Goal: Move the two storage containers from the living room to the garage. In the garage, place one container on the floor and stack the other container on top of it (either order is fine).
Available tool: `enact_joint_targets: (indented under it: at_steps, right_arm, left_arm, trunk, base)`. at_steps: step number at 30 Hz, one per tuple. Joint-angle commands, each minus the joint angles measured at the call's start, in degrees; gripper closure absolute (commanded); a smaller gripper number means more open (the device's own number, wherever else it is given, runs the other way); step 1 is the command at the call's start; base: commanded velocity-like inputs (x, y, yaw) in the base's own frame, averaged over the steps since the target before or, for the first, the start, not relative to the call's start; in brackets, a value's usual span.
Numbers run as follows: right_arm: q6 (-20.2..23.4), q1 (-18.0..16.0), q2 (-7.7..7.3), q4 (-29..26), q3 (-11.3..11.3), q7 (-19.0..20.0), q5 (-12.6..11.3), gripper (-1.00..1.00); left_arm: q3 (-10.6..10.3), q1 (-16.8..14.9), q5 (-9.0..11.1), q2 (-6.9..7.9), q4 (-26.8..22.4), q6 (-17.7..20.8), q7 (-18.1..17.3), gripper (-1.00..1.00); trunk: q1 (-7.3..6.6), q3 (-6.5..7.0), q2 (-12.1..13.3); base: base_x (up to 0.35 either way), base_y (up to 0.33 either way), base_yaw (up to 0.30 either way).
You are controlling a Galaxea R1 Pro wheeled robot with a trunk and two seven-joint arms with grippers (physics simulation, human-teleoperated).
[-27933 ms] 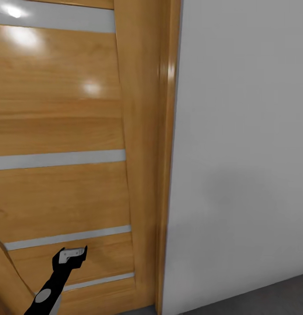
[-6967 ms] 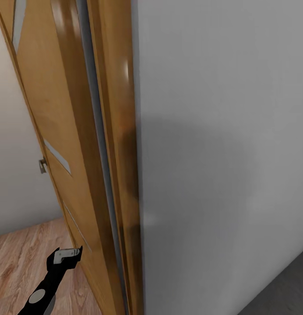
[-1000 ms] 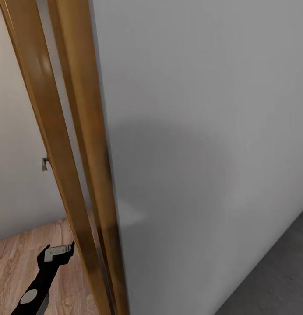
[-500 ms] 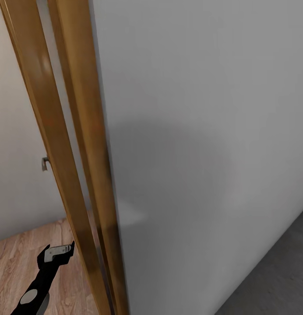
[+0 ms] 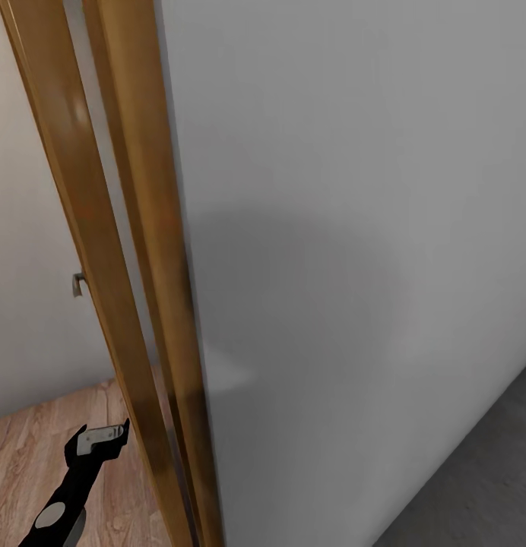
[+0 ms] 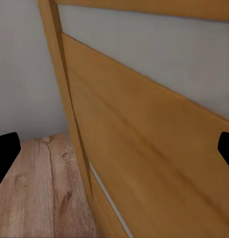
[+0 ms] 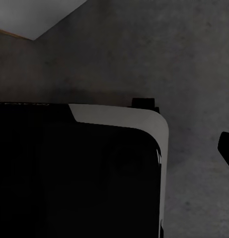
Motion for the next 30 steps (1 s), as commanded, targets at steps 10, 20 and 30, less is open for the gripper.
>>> enact_joint_targets:
  at_steps: [10,20,30]
  right_arm:
    - [-0.1,-0.1,-0.01,0.1,-0.3,0.1,0.0,-1.00]
    - [-0.1,0.0,-0.01,0.1,-0.3,0.0,0.0,-1.00]
    - [-0.1,0.0,-0.01,0.1,-0.3,0.0,0.0,-1.00]
  left_arm:
    - [0.2,0.0,0.1,0.00,0.1,-0.2,-0.4,-1.00]
    - [0.2,0.0,0.1,0.01,0.1,-0.2,-0.4,-1.00]
    - [0.2,0.0,0.1,0.01,0.1,-0.2,-0.4,-1.00]
  trunk:
    - [0.00,-0.06,0.0]
    - [0.00,-0.06,0.0]
    - [0.00,-0.06,0.0]
  base:
    - [0.000,0.000,0.000]
    - [0.000,0.000,0.000]
    - [0.000,0.000,0.000]
